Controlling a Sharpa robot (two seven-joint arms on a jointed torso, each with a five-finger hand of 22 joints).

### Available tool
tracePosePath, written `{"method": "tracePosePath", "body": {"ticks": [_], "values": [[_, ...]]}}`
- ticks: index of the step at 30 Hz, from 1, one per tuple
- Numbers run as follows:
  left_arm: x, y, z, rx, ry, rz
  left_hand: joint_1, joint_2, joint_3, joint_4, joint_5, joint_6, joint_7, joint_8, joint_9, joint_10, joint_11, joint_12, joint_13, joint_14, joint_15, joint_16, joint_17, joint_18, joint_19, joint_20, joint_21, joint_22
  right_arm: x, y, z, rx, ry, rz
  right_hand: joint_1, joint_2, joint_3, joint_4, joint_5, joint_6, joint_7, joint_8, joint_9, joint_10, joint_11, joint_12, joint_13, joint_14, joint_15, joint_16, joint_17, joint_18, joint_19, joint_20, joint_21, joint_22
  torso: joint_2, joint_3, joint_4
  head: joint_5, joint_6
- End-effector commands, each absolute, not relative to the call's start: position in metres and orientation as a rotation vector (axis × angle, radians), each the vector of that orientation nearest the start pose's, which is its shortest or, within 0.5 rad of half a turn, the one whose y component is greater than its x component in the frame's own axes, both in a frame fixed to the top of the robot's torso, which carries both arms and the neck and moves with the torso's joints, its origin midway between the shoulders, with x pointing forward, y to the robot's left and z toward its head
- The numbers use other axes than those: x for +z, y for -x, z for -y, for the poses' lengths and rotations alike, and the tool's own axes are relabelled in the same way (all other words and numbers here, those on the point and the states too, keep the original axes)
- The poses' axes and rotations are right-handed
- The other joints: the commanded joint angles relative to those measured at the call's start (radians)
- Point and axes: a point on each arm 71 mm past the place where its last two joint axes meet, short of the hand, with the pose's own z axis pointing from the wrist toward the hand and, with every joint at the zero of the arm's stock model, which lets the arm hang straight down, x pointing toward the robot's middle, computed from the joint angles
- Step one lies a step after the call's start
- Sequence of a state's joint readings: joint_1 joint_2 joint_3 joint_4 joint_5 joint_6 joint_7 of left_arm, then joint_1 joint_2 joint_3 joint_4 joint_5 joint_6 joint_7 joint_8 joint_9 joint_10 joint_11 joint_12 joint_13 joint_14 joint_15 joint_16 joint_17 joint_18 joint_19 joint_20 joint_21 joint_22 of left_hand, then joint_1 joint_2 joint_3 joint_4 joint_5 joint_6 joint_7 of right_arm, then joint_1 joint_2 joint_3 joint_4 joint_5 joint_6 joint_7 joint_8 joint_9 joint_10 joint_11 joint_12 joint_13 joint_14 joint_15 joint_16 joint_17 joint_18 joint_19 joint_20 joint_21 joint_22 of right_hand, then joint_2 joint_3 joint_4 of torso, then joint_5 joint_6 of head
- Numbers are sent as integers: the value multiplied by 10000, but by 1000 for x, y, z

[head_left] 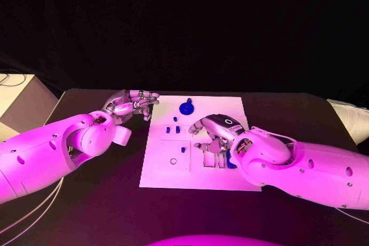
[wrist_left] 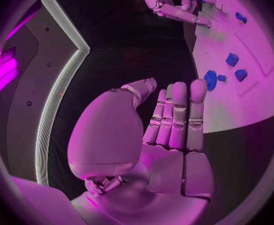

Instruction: Assemble the parts on the task board

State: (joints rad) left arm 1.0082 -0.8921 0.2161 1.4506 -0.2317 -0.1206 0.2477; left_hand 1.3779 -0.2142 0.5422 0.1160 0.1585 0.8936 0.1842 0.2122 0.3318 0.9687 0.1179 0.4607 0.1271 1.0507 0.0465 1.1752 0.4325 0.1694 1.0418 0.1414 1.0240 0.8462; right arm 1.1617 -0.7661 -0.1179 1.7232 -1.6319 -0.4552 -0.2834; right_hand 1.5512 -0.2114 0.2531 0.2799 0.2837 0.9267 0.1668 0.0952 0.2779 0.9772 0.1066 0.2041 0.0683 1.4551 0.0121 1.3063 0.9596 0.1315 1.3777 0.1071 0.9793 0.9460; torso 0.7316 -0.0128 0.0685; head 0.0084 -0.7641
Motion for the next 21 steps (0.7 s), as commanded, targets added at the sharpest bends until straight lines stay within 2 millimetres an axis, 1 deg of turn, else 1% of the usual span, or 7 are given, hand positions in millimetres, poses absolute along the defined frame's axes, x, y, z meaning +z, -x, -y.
{"method": "tracePosePath", "body": {"ticks": [1,6,11,14,16,17,21], "values": [[-189,-494,-248,-15573,10282,-15296,71,19,-68,-13,-11,-34,0,-42,0,-65,13,-37,-9,68,-1,-41,15,-25,42,2,-52,-9,-190,-425,126,7692,2374,-16709,11,-102,342,48,-47,220,-33,99,-23,425,-60,72,-9,170,-32,330,533,-199,373,-42,782,781,5,-7,3,-93,77],[-189,-494,-247,-15604,10256,-15300,73,22,-70,-11,-10,-32,0,-40,1,-61,12,-34,-8,66,-1,-44,17,-20,26,4,-70,-32,-175,-441,151,7042,2400,-16722,-43,-239,516,34,-99,364,-76,153,-32,482,-85,-27,-31,193,-51,430,663,-231,443,-60,972,984,2,1,-1,-149,125],[-189,-494,-246,-15620,10235,-15292,73,22,-70,-11,-10,-32,0,-40,1,-61,12,-34,-8,66,-1,-44,17,-20,26,4,-70,-32,-172,-452,168,6468,2578,-16762,-83,-269,692,33,-154,505,-117,209,-35,553,-106,-113,-34,241,-68,561,841,-255,551,-75,1146,1151,5,0,10,-205,158],[-189,-494,-246,-15644,10213,-15259,76,22,-73,-10,-11,-31,0,-39,2,-58,12,-31,-6,63,-1,-49,18,-12,-2,4,-100,-69,-172,-458,175,6060,2845,-16698,-138,-359,704,30,-209,495,-102,192,-55,474,-92,-216,-46,236,-60,578,833,-246,550,-74,1108,1111,6,-2,16,-213,154],[-189,-494,-246,-15657,10201,-15240,76,22,-73,-10,-11,-31,0,-39,2,-58,12,-31,-6,63,-1,-49,18,-12,-2,4,-100,-69,-172,-460,178,5783,3051,-16653,-193,-443,643,27,-303,468,-104,166,-79,350,-81,-329,-52,216,-48,574,793,-240,531,-61,1062,1073,10,-7,44,-229,157],[-189,-494,-246,-15658,10199,-15234,76,22,-73,-10,-11,-31,0,-39,2,-58,12,-31,-6,63,-1,-49,18,-12,-2,4,-100,-69,-173,-461,179,5703,3106,-16649,-203,-465,597,22,-365,446,-114,149,-93,290,-77,-381,-52,206,-43,573,778,-237,521,-55,1047,1065,10,-7,44,-229,157],[-189,-494,-246,-15668,10189,-15210,78,20,-75,-10,-11,-31,-1,-38,2,-59,12,-30,-6,58,-1,-53,18,-10,-10,5,-109,-80,-175,-465,182,5166,3494,-16738,-185,-438,287,25,-622,391,-176,101,-142,78,-43,-553,-41,172,-14,563,720,-226,480,-24,976,1024,4,-14,33,-226,150]]}}
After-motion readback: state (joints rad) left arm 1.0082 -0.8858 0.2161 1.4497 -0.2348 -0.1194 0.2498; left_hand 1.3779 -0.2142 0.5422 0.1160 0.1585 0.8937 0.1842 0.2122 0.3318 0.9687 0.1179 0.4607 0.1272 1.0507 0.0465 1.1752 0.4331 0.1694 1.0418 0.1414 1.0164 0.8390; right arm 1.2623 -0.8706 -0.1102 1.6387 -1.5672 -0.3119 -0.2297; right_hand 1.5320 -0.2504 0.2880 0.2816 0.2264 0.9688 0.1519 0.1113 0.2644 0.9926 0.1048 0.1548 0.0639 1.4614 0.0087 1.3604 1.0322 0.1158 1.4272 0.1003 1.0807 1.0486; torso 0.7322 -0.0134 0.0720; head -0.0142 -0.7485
